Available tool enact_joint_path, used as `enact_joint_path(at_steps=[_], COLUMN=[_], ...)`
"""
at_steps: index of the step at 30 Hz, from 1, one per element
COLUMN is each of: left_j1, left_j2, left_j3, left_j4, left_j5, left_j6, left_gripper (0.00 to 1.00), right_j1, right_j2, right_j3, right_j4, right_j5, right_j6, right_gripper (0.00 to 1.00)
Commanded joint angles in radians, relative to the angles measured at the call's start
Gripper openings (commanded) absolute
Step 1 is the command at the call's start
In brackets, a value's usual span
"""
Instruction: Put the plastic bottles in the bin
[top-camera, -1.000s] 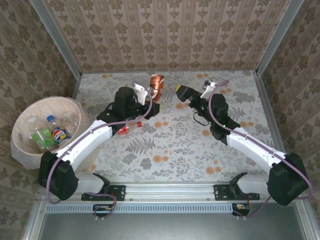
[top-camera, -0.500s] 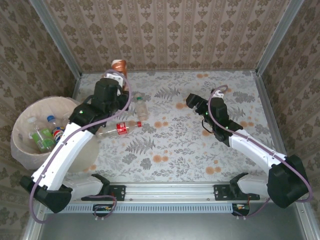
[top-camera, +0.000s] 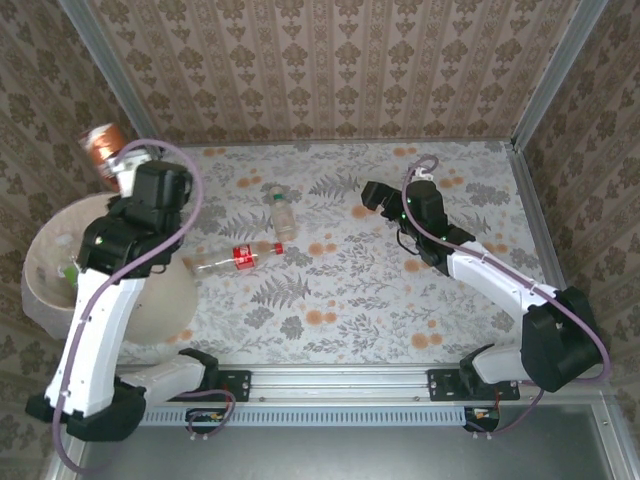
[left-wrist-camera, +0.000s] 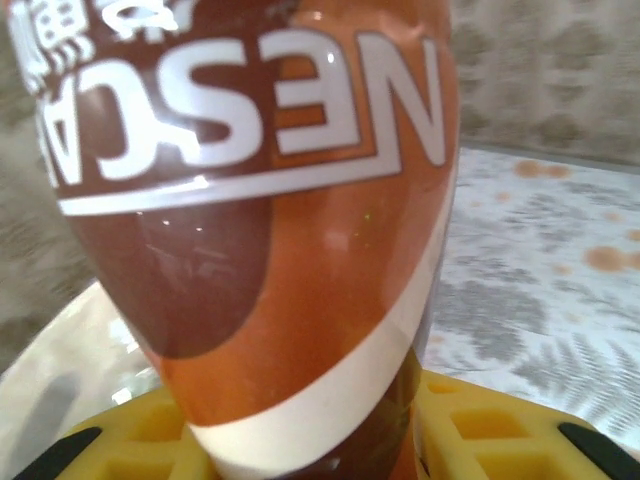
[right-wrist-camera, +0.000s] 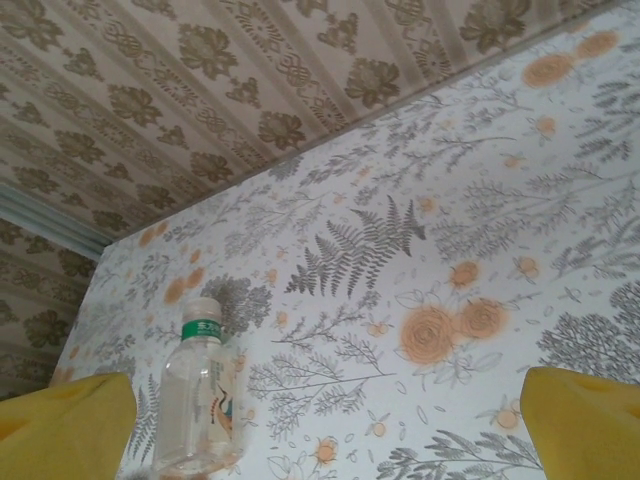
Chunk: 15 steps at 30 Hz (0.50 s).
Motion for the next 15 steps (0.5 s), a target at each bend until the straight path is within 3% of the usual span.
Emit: enact_joint_path(at_steps=[1,5,7,11,15], left_j1=[0.152,0.377,0.453,0.463,0.463], left_j2=[-0.078,-0.086,-0.048,-0.022,-0.052], left_j3=[-0.055,-0.104,-0.102,-0.078,-0.086], left_j4=[-0.075,-0.067,-0.087,-0.091,-0.049], left_j5=[0.047,0.266,0.358,0.366,0.365], left_j6=[-0.013,0.035,0.044,0.037,0.048], left_gripper=[0.35,0.41,0.53,0.84,0.91], right_j1=[-0.006,-0.006,-0.006,-0.006,-0.008], right_j2=[0.013,0.010,0.003,-0.014,-0.018], right_j3=[0.031,0.022,0.019,0.011,0.006], right_j4=[-0.028,-0.023,-0.030,-0.047,-0.048], right_j5=[-0.034,-0.053,-0.051,-0.035,-0.017], right_j6=[-0.027,-0.007,-0.008,-0.022,-0.021], right_gripper=[1.00,1.00,1.00,1.00,1.00])
